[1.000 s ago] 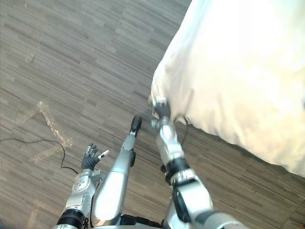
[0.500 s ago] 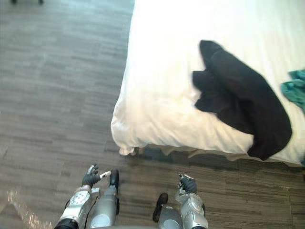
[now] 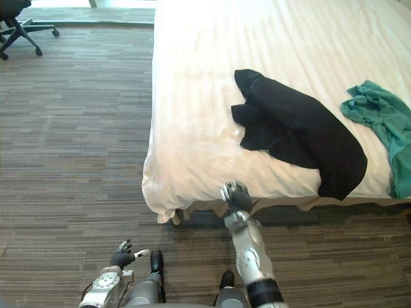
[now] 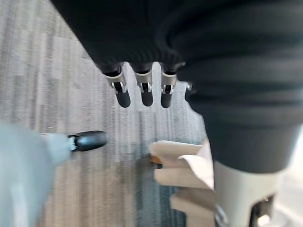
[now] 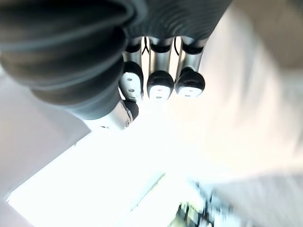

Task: Tidy the bed and pick cloth on bed and put in laundry

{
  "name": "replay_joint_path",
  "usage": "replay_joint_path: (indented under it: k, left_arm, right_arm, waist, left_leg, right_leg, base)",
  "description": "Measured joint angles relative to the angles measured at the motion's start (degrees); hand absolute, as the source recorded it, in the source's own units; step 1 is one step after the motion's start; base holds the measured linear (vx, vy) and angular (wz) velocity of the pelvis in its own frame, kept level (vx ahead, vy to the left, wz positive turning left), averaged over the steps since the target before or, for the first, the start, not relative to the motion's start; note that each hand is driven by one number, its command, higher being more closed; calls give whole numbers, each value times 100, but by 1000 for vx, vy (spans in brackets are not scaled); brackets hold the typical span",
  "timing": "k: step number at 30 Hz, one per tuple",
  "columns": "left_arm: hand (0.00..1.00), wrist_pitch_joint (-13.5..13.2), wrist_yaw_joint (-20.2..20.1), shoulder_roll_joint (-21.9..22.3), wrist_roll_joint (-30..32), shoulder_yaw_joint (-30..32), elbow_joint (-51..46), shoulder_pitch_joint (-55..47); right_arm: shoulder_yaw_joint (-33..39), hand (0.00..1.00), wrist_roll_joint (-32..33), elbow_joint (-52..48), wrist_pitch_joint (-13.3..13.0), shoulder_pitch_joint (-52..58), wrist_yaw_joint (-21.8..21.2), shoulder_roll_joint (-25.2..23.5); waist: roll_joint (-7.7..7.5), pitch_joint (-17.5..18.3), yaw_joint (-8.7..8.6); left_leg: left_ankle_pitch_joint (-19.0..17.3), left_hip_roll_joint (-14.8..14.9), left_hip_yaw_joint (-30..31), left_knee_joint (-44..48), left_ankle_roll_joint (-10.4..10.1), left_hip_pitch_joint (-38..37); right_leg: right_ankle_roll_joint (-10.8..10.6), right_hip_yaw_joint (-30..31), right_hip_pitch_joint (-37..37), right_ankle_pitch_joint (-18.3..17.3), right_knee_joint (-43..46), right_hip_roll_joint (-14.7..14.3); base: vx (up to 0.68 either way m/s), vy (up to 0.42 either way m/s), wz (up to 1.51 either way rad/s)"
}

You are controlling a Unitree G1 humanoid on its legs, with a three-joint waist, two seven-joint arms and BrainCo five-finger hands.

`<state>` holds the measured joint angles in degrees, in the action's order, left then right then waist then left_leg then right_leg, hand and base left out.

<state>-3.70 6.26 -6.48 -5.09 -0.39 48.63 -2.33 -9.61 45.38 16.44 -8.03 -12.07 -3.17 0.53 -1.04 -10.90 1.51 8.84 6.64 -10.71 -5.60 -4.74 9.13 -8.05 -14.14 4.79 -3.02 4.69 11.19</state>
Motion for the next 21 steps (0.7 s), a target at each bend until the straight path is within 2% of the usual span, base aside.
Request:
replay_joint_path:
  k: [2,4,5,7,9,12,15,19,21]
  left_arm:
    - [0,-79,0,89,-155,-91,-43,93]
    - [0,-164,3,149,-532,-107,-304,264]
    - [0,-237,16,137,-771,-102,-531,351]
    - [0,-366,20,116,-1019,-98,-874,436]
    - [0,-456,21,144,-1136,-102,-1098,499]
    - [0,-569,27,162,-1178,-61,-1335,640]
    - [0,-586,38,234,-1178,132,-1578,796]
    - [0,-591,39,427,-1167,332,-1824,871]
    - [0,-569,51,525,-1110,450,-1836,960]
  right_arm:
    - [-128,100,126,316,-96,-1025,51,12]
    - [-128,100,191,486,-158,-2057,159,78]
    - [-98,100,227,480,-203,-2538,247,188]
    - [41,100,217,431,-249,-3037,373,282]
    - [266,100,165,294,-277,-3228,520,409]
    - [682,100,9,43,-398,-3280,769,715]
    - [1012,100,-182,-968,-716,-2995,801,907]
    - [1723,100,-184,-1568,-979,-2195,812,879]
    - [2209,100,-174,-1463,-978,-1449,992,732]
  waist:
    - [188,-236,139]
    - [362,-704,210]
    - [406,-978,242]
    - [402,-1304,279]
    - [409,-1390,313]
    - [425,-1592,386]
    - [490,-1670,359]
    - [435,-1734,359]
    - [410,-1748,309]
  left_leg:
    - [104,10,-53,4,37,188]
    - [165,6,-25,156,62,537]
    - [166,5,14,341,63,813]
    - [171,-8,67,580,71,1238]
    - [169,-42,97,687,68,1685]
    - [201,-83,7,857,134,2251]
    - [193,-57,-40,1160,193,2915]
    - [-17,30,-122,1606,236,3258]
    - [-170,67,-136,1824,230,3369]
  right_leg:
    - [16,96,353,-7,270,24]
    - [66,128,803,-91,715,96]
    - [70,147,1111,-154,1004,144]
    - [80,150,1592,-287,1451,259]
    - [86,198,2140,-384,1807,348]
    - [92,352,2876,-416,2150,453]
    - [98,434,3540,-416,2399,495]
    - [126,497,3770,-434,2520,494]
    - [130,514,3789,-438,2514,483]
  base:
    - [-112,45,-12]
    - [-167,31,3]
    - [-165,12,12]
    - [-134,-10,19]
    - [-129,-9,20]
    - [-66,5,-2]
    - [-45,-3,-1]
    - [-15,-10,-6]
    - [1,-4,-9]
